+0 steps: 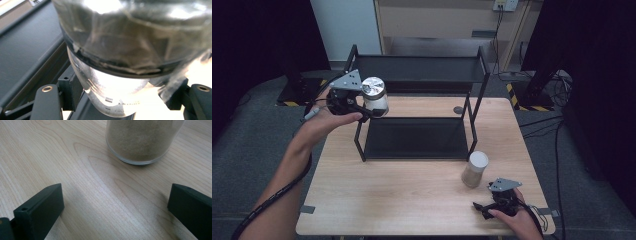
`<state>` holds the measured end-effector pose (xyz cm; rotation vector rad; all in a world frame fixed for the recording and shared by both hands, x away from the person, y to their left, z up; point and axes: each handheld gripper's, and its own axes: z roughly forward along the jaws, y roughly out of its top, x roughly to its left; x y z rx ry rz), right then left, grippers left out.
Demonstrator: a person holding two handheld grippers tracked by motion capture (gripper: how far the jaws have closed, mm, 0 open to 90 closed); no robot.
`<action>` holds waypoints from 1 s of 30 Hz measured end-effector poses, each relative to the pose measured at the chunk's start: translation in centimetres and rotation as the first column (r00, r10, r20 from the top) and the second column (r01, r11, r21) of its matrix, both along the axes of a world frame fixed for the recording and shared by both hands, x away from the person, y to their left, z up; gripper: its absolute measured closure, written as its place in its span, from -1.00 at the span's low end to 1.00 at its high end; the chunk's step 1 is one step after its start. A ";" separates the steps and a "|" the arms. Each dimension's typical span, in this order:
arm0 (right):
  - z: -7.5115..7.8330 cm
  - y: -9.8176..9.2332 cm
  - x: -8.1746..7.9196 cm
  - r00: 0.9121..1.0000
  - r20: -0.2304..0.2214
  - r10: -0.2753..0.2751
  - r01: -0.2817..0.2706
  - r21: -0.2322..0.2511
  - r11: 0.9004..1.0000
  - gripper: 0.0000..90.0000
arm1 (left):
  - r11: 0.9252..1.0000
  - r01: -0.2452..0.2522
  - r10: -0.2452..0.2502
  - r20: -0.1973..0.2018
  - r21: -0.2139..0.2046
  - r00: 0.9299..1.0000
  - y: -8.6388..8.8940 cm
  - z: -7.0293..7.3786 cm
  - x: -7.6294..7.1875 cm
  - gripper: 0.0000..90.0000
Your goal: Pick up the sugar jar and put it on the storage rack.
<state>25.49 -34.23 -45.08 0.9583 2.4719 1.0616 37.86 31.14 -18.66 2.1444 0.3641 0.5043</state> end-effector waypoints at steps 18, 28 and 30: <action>0.0 0.0 0.0 1.000 0.001 0.001 -0.001 0.001 1.000 -0.98 | 0.998 -0.056 0.056 0.022 -0.019 0.998 -1.0 4.0 0.0 -0.33; 0.0 0.0 0.0 1.000 0.000 0.001 -0.001 0.000 1.000 -0.98 | 0.993 -0.114 0.115 0.022 -0.027 0.993 -2.1 5.5 0.7 -0.33; 0.0 0.0 0.0 1.000 0.000 0.001 -0.001 0.000 1.000 -0.98 | 0.992 -0.123 0.124 0.021 -0.025 0.992 -2.4 5.7 0.9 -0.33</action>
